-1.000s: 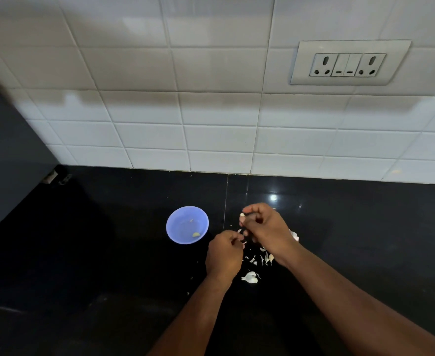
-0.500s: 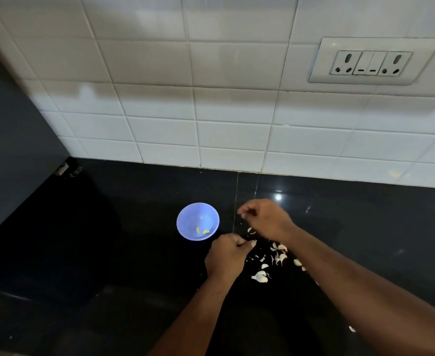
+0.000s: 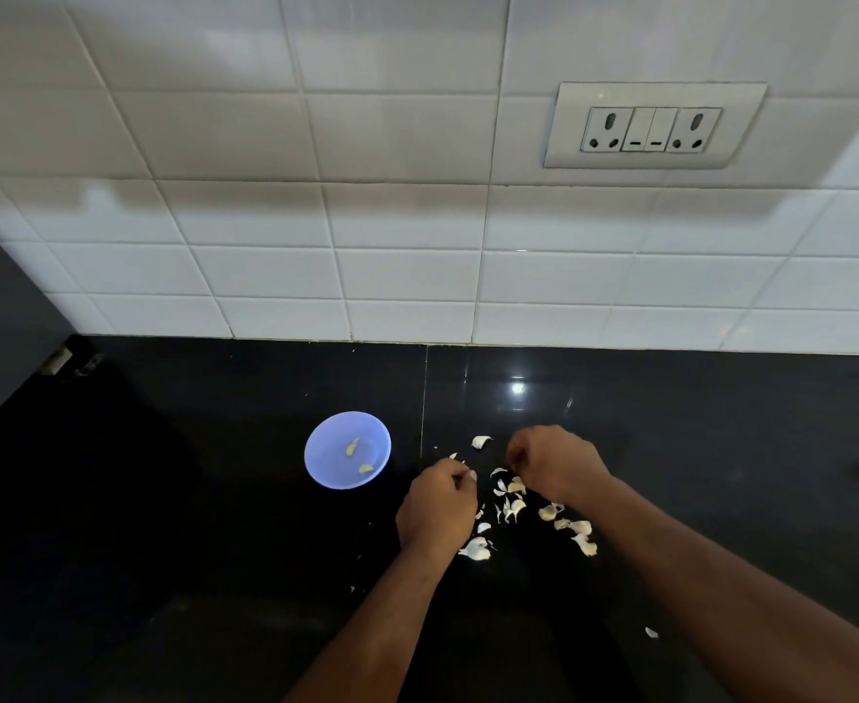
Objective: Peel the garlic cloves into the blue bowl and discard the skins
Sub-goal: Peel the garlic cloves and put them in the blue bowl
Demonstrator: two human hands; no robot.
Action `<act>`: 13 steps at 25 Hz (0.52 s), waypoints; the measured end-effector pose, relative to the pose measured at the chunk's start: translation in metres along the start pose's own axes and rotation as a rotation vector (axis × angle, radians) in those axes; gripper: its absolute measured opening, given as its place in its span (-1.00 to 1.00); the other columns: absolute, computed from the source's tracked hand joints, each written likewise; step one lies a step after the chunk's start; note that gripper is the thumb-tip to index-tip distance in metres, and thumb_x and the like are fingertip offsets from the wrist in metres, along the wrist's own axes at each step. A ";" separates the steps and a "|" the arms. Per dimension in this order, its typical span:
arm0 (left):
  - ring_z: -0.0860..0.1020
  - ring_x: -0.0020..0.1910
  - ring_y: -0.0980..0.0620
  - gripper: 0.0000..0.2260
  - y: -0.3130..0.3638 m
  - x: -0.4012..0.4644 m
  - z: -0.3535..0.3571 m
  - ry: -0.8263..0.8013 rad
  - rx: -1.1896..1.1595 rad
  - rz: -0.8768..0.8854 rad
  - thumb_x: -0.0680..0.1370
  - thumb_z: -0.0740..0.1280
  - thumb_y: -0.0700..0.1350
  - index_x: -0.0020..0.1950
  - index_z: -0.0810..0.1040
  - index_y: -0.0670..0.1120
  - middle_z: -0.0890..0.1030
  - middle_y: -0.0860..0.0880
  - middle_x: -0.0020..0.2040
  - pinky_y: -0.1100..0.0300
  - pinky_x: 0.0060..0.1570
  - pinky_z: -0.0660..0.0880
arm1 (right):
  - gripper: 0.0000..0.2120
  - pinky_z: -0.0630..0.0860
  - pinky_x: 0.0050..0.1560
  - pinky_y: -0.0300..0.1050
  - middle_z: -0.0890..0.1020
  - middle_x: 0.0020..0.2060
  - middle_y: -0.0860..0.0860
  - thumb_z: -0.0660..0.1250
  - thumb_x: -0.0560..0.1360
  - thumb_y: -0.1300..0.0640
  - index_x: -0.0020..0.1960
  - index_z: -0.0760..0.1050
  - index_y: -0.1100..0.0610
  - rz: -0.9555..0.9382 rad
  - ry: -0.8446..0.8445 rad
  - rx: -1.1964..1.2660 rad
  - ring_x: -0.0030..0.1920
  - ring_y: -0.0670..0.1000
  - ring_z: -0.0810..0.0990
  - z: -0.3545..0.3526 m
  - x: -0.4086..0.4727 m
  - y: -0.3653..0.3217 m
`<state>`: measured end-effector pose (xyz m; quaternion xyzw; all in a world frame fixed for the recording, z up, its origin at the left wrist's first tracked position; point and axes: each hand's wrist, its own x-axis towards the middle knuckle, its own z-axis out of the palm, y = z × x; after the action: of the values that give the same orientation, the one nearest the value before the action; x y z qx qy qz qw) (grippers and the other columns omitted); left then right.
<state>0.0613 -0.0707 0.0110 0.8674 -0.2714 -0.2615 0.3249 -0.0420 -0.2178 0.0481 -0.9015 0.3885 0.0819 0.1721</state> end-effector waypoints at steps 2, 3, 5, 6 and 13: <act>0.66 0.06 0.03 -0.81 0.000 0.000 0.002 0.009 -0.011 -0.012 0.65 0.28 0.10 0.16 0.64 0.11 0.70 0.13 0.04 0.09 0.07 0.59 | -0.84 0.60 0.01 -0.03 0.69 0.01 -0.09 0.34 0.54 0.06 0.05 0.65 -0.11 0.031 -0.021 0.011 0.02 0.04 0.67 0.004 0.000 0.006; 0.66 0.06 0.03 -0.82 0.001 -0.001 0.004 0.015 -0.015 -0.012 0.65 0.29 0.10 0.15 0.64 0.11 0.70 0.13 0.03 0.09 0.06 0.58 | -0.85 0.61 0.02 -0.02 0.69 0.03 -0.07 0.36 0.54 0.04 0.07 0.65 -0.10 0.035 -0.050 0.025 0.04 0.04 0.66 0.007 -0.002 0.009; 0.65 0.05 0.04 -0.82 0.003 -0.003 0.006 0.018 -0.020 -0.009 0.65 0.29 0.10 0.14 0.64 0.10 0.70 0.13 0.02 0.12 0.02 0.56 | -0.85 0.62 0.06 0.00 0.67 0.08 -0.05 0.38 0.55 0.03 0.11 0.65 -0.06 0.029 -0.079 0.057 0.08 0.05 0.66 0.014 -0.006 0.014; 0.65 0.04 0.04 -0.83 0.005 -0.004 0.008 0.014 -0.024 -0.006 0.66 0.29 0.09 0.13 0.64 0.11 0.69 0.14 0.02 0.13 0.00 0.54 | -0.86 0.62 0.08 0.01 0.66 0.09 -0.05 0.38 0.55 0.04 0.09 0.64 -0.04 0.013 -0.071 0.061 0.08 0.05 0.65 0.017 -0.008 0.016; 0.63 -0.20 0.14 -0.88 0.012 -0.007 0.022 -0.065 -0.491 -0.032 0.66 0.35 -0.08 0.04 0.70 0.00 0.70 0.10 -0.13 0.14 -0.19 0.60 | -0.94 0.56 -0.21 -0.17 0.69 -0.21 -0.06 0.43 0.56 0.15 -0.03 0.57 0.03 -0.060 0.022 0.553 -0.25 -0.10 0.66 0.014 -0.017 0.018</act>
<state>0.0388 -0.0834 0.0074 0.7576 -0.1963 -0.3527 0.5129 -0.0671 -0.2132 0.0355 -0.8323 0.3709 -0.0421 0.4098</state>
